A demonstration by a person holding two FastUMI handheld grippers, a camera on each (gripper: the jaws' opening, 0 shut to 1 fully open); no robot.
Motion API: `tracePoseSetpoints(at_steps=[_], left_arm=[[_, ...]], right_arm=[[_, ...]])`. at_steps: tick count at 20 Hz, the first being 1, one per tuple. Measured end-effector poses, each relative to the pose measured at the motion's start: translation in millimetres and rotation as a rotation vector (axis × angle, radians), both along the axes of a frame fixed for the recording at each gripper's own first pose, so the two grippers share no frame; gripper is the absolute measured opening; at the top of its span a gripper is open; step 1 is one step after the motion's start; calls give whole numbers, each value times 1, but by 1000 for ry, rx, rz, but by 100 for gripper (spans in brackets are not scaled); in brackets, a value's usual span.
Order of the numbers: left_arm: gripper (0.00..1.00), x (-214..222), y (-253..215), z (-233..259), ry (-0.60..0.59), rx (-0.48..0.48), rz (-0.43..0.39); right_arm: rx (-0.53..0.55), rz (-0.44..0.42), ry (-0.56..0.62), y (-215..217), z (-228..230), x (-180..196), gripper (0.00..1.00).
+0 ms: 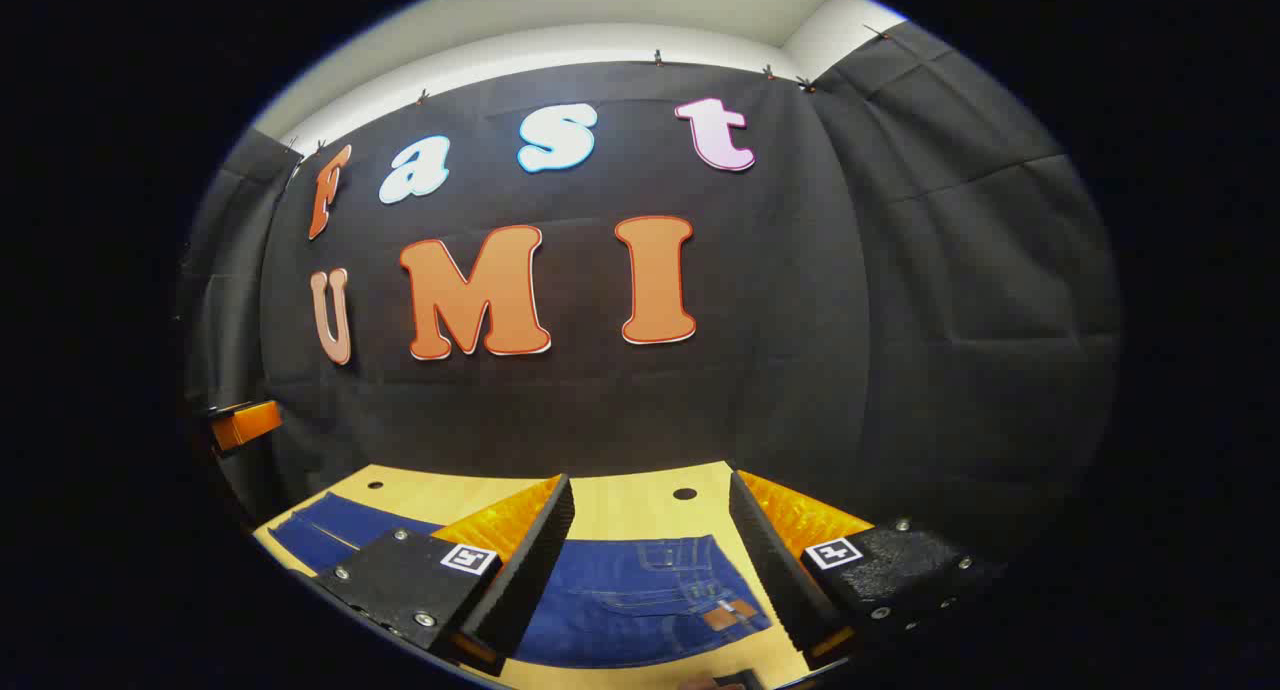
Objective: Grasp the waist and the cuffs of the jeans and fold them to make the two legs overlap; first hold the waist and fold one-third of the jeans toward the cuffs, then hold the cuffs and fold the remaining one-third in the same direction to finish folding.
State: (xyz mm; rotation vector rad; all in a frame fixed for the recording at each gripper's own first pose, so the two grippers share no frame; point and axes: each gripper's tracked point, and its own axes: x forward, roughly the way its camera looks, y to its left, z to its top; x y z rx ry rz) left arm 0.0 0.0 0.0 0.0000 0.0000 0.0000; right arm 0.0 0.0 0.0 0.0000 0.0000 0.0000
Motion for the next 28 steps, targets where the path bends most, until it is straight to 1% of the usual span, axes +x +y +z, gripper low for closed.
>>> tracePoseSetpoints(at_steps=[1, 3, 4, 6, 7, 8, 9, 11, 12, 13, 14, 15, 16, 17, 18, 20, 22, 24, 25, 26, 27, 28], left_arm=[[97, -4, 17, 3, 2, -17, 6], [94, -6, 55, 10, 14, -43, 22], [97, -9, 73, 17, 9, -51, 41], [97, -15, 108, 37, -21, -74, 74], [97, -20, 126, 48, -42, -75, 107], [97, -24, 145, 61, -66, -58, 141], [94, -29, 162, 70, -83, -24, 181], [94, -38, 187, 84, -99, 51, 260], [94, -41, 195, 90, -111, 69, 286], [97, -42, 196, 90, -116, 72, 300], [94, -42, 193, 88, -114, 68, 305], [94, -41, 188, 81, -114, 76, 315], [94, -40, 187, 78, -116, 90, 348], [94, -36, 185, 74, -117, 93, 370], [94, -30, 177, 73, -126, 83, 360], [95, -19, 153, 64, -126, 46, 314], [95, -9, 145, 50, -118, 32, 254], [95, 6, 143, 43, -124, 39, 187], [94, 11, 150, 34, -98, 52, 184], [94, 13, 162, 30, -75, 61, 200], [94, 14, 173, 28, -70, 60, 205], [94, 13, 179, 27, -67, 53, 198]], right_arm=[[-4, -2, 19, 13, -8, -5, 96], [-12, 12, 49, 36, -13, -11, 96], [-1, 11, 46, 41, -11, -12, 96], [12, 32, 51, 53, -11, -7, 96], [8, 35, 54, 54, -14, -2, 96], [7, 34, 57, 53, -15, 1, 96], [13, 33, 66, 50, -16, 6, 96], [34, 48, 81, 49, -17, 17, 96], [37, 50, 85, 46, -15, 25, 96], [29, 60, 92, 43, -16, 32, 96], [-1, 75, 93, 38, -16, 40, 100], [-40, 66, 83, 30, -14, 49, 100], [-76, 57, 64, 20, -9, 56, 96], [-104, 50, 44, 13, -5, 60, 96], [-117, 40, 41, 6, -3, 63, 96], [-103, 26, 47, -1, -6, 63, 96], [-74, -7, 58, -5, -10, 59, 96], [-79, -42, 45, 0, -15, 54, 96], [-93, -66, 50, 1, -21, 52, 100], [-106, -84, 49, 5, -22, 49, 100], [-111, -83, 48, 15, -22, 46, 96], [-109, -70, 56, 24, -23, 44, 96]])
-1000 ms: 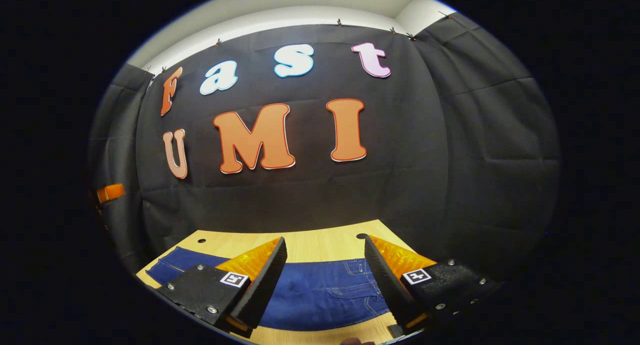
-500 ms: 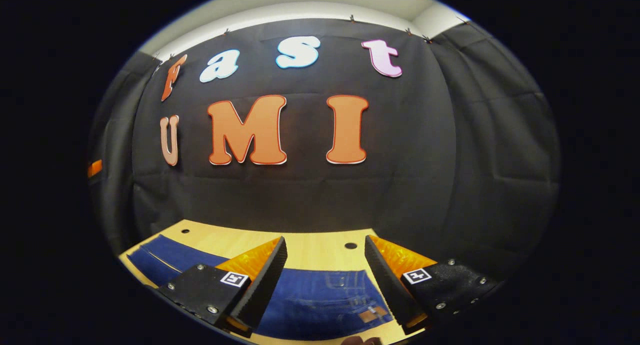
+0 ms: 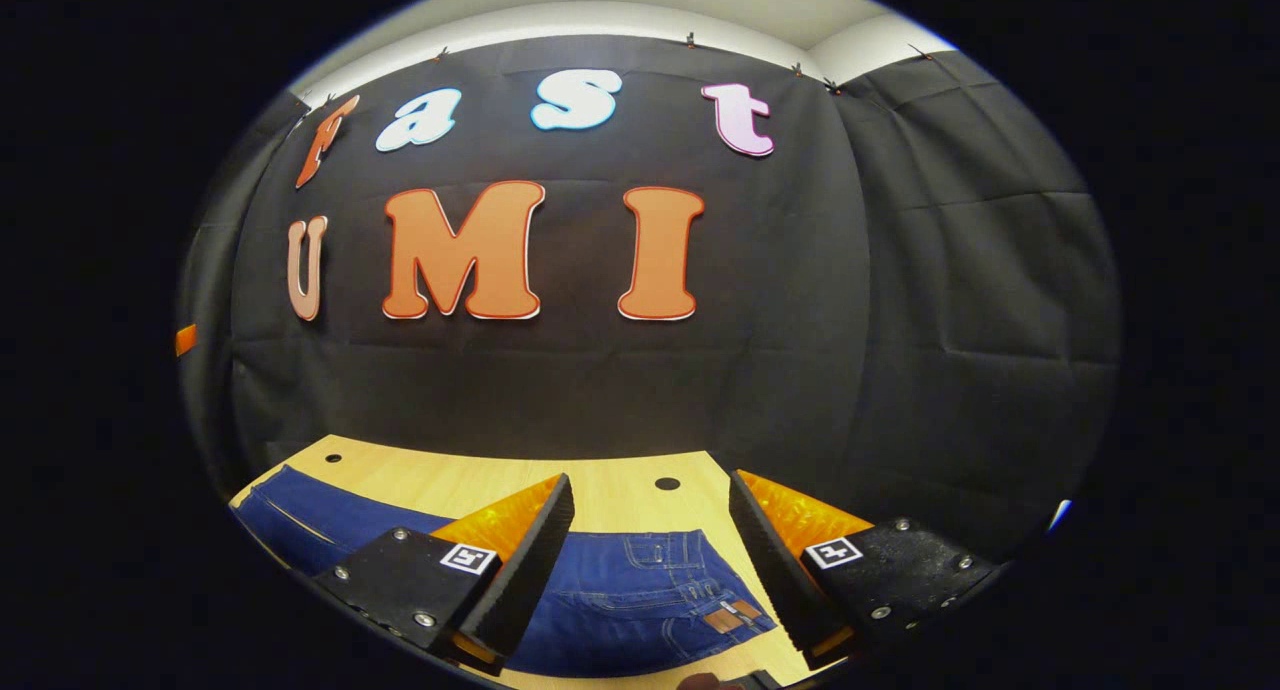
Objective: Grasp the waist and the cuffs of the jeans and fold them to make the two legs overlap; first hold the waist and fold one-third of the jeans toward the cuffs, then hold the cuffs and fold the remaining one-third in the same direction to finish folding.
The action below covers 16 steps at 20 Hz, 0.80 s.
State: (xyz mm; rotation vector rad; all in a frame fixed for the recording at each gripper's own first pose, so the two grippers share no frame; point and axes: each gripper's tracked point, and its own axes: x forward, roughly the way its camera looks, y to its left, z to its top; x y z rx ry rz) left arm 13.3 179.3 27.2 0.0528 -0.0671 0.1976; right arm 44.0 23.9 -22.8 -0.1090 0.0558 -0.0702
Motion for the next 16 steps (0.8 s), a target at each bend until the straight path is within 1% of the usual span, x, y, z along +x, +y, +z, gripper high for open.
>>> tracePoseSetpoints(at_steps=[1, 2, 3, 4, 5, 7, 8, 9, 11, 13, 14, 15, 16], left_arm=[[94, -1, 5, -6, 12, 3, -3], [94, -4, 16, -10, 21, 19, 14], [94, -6, 25, -12, 29, 42, 29], [97, -11, 32, -11, 26, 64, 46], [94, -14, 36, -9, 18, 86, 54], [94, -20, 46, -15, 38, 134, 60], [94, -23, 52, -19, 55, 175, 61], [96, -26, 57, -21, 71, 237, 59], [100, -34, 68, -25, 115, 399, 52], [100, -36, 69, -42, 179, 549, 12], [98, -38, 72, -52, 203, 631, 8], [100, -40, 76, -65, 239, 715, -14], [100, -41, 75, -81, 284, 790, -50]], right_arm=[[-3, 12, 4, 8, -1, -4, 100], [-15, 14, 1, 13, 1, -6, 96], [-33, 17, -2, 15, 1, -6, 96], [-51, 23, -1, 18, 0, -6, 97], [-58, 29, 5, 21, -2, -6, 97], [-35, 43, 37, 30, -10, -7, 97], [-19, 52, 48, 35, -14, -8, 97], [-15, 57, 57, 39, -17, -7, 97], [-35, 65, 69, 45, -21, -8, 97], [-52, 79, 75, 51, -23, -8, 97], [-53, 83, 80, 51, -25, -8, 97], [-51, 87, 88, 52, -27, -8, 97], [-51, 86, 92, 52, -29, -10, 97]])
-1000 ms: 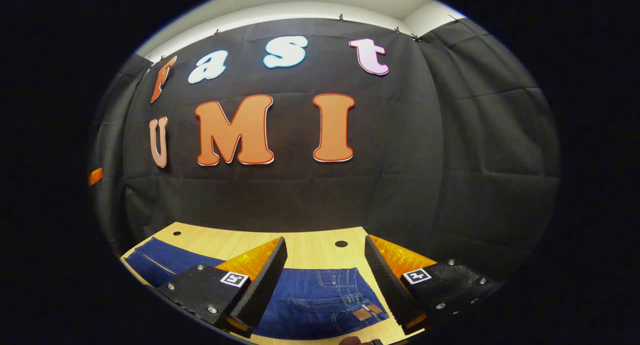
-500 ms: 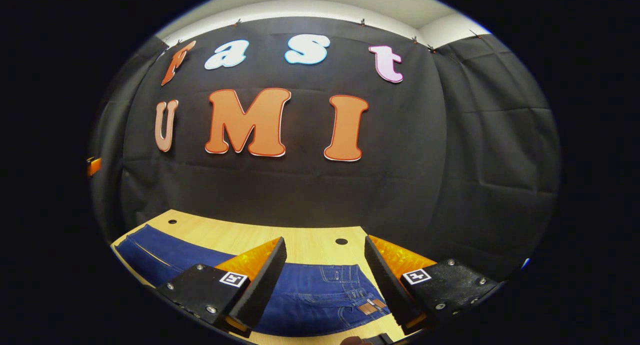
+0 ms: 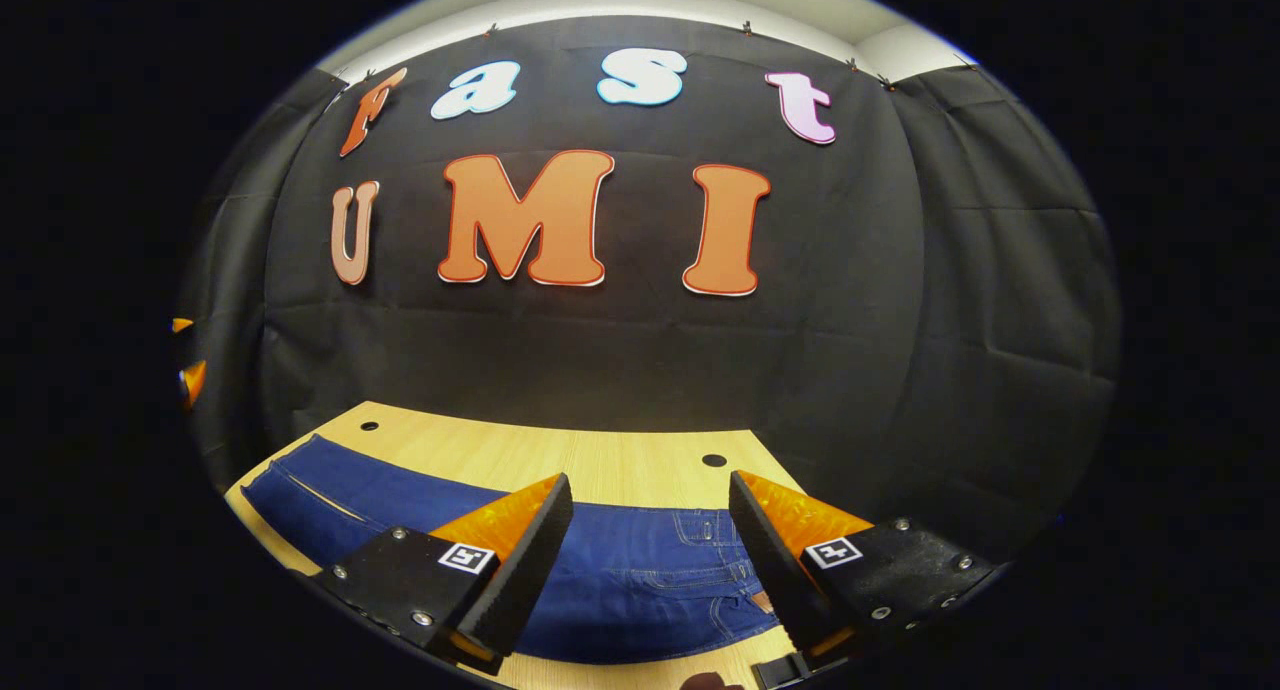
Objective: Grasp the waist and the cuffs of the jeans and fold them to make the two legs overlap; first hold the waist and fold one-third of the jeans toward the cuffs, then hold the cuffs and fold the remaining one-third in the same direction to finish folding.
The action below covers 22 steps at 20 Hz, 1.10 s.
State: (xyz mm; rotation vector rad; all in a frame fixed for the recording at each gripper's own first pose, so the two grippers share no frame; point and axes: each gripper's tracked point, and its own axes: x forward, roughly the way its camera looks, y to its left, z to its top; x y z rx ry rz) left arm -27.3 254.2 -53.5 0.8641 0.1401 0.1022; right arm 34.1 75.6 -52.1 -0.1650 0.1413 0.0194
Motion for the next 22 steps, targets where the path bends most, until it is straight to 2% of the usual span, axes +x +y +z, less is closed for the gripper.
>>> tracePoseSetpoints(at_steps=[2, 8, 12, 17, 22], left_arm=[[100, -11, -7, -42, 119, 120, -48], [98, -40, -11, -157, 440, 357, -221], [98, -50, -5, -215, 620, 451, -320], [98, -52, 20, -258, 788, 509, -354], [98, -50, 29, -282, 875, 561, -364]], right_arm=[[-12, -10, 1, -5, -3, -2, 97], [2, -24, 64, -17, -25, -5, 98], [-4, -30, 91, -18, -34, -7, 98], [-31, -37, 114, -22, -41, -8, 97], [-31, -48, 136, -24, -45, -3, 98]])
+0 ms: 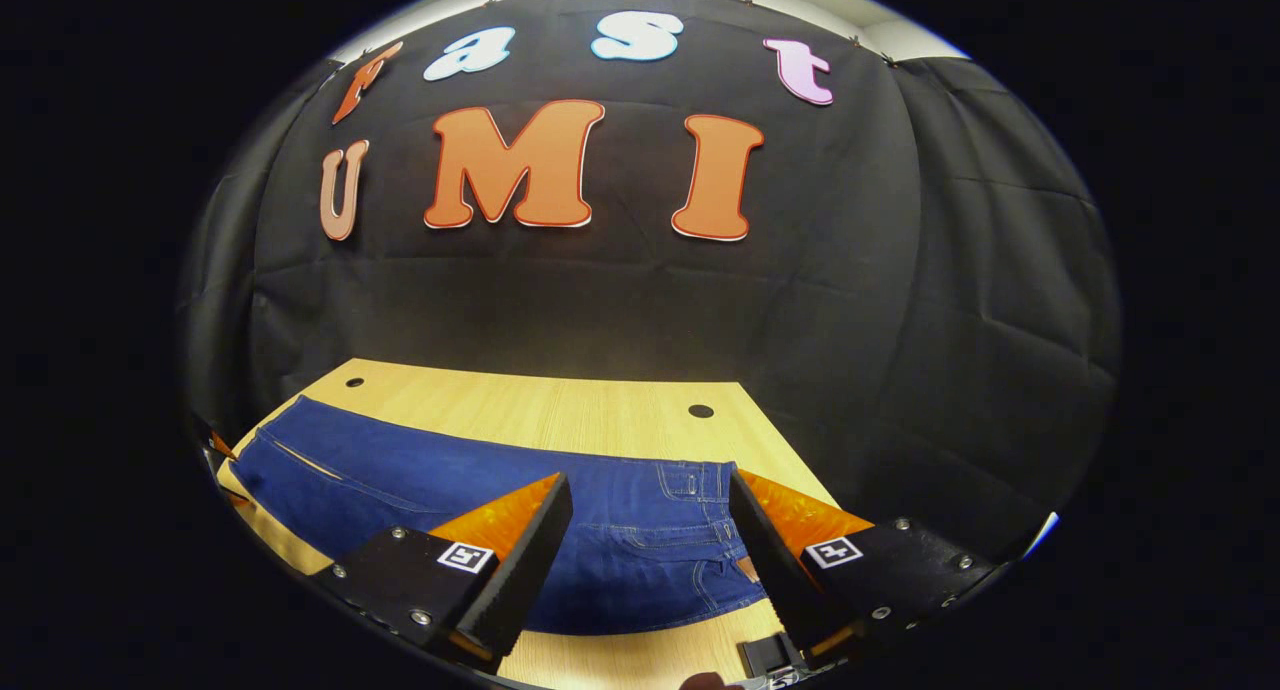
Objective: Grasp the waist and the cuffs of the jeans and fold them to make the two legs overlap; first hold the waist and fold one-third of the jeans toward the cuffs, then hold the cuffs and fold the remaining one-third in the same direction to finish folding.
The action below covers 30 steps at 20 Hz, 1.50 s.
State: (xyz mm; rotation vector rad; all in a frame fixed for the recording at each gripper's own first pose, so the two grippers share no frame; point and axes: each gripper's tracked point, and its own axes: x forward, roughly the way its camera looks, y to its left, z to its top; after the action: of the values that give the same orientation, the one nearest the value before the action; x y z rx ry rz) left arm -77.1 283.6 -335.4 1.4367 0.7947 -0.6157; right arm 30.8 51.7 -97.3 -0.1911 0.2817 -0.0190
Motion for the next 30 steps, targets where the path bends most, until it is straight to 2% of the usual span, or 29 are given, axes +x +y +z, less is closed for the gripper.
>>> tracePoseSetpoints(at_steps=[6, 10, 16, 18, 19, 21, 24, 26, 27, 30], left_arm=[[100, 7, -1, -14, 6, 34, -45], [96, 13, -2, -17, 12, 34, -30], [94, 72, -3, -23, -62, 79, -44], [89, 84, -2, -27, -61, 80, -34], [83, 85, -1, -32, -45, 76, -22], [55, 84, -5, -37, -43, 86, -42], [37, 79, -6, -44, -50, 85, -53], [12, 80, -8, -46, -75, 112, -86], [7, 80, -7, -45, -79, 122, -87], [8, 83, -7, -44, -73, 57, -8]], right_arm=[[-6, 1, 16, 2, -2, 4, 98], [-28, -1, 12, 2, 0, 7, 98], [-25, -10, 25, 2, -2, 18, 98], [-50, -13, 18, 3, 1, 21, 98], [-65, -11, 11, 3, 2, 24, 98], [-107, -8, 2, 0, 3, 27, 98], [-196, 7, -3, -6, 2, 34, 98], [-311, 32, -16, -13, 3, 40, 98], [-385, 50, -25, -19, 2, 41, 98], [-611, 130, -5, -43, -10, 35, 98]])
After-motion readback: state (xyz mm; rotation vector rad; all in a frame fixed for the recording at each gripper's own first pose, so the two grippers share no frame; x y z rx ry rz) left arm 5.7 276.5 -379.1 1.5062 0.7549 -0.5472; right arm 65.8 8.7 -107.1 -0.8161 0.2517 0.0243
